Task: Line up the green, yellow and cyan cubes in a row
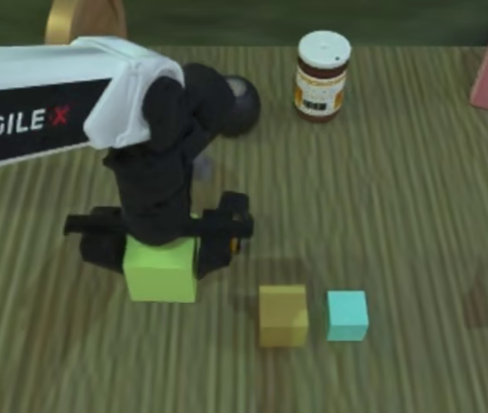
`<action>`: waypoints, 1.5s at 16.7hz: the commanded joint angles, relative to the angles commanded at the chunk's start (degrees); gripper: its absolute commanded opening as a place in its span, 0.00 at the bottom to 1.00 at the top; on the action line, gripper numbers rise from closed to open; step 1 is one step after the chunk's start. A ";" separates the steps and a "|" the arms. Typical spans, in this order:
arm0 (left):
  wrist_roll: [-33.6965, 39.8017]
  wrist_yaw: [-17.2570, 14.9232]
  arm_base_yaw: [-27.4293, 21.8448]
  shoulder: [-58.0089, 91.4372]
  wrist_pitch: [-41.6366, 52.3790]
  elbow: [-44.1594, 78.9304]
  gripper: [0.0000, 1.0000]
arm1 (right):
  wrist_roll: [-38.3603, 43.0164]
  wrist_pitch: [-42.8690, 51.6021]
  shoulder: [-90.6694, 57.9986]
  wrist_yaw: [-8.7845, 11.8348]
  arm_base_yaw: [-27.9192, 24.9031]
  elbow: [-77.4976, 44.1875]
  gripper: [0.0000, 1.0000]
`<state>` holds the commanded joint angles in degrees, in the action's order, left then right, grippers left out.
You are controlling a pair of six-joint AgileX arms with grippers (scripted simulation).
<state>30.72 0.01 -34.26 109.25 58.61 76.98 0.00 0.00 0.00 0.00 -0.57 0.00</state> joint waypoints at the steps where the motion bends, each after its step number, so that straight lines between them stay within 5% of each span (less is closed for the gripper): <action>1: 2.44 0.03 -0.90 -0.88 -0.20 -0.77 0.00 | 0.00 0.00 0.00 0.00 0.00 0.00 1.00; 9: 5.90 0.11 -2.02 -2.18 -0.77 -2.01 0.00 | 0.00 0.00 0.00 0.00 0.00 0.00 1.00; 21: 5.69 0.07 -1.98 4.32 -15.54 -10.12 0.00 | 0.00 0.00 0.00 0.00 0.00 0.00 1.00; 25: 5.69 0.07 -1.98 4.32 -15.54 -10.12 0.30 | 0.00 0.00 0.00 0.00 0.00 0.00 1.00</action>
<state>36.41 0.08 -36.24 113.57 43.07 66.86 0.00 0.00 0.00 0.00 -0.57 0.00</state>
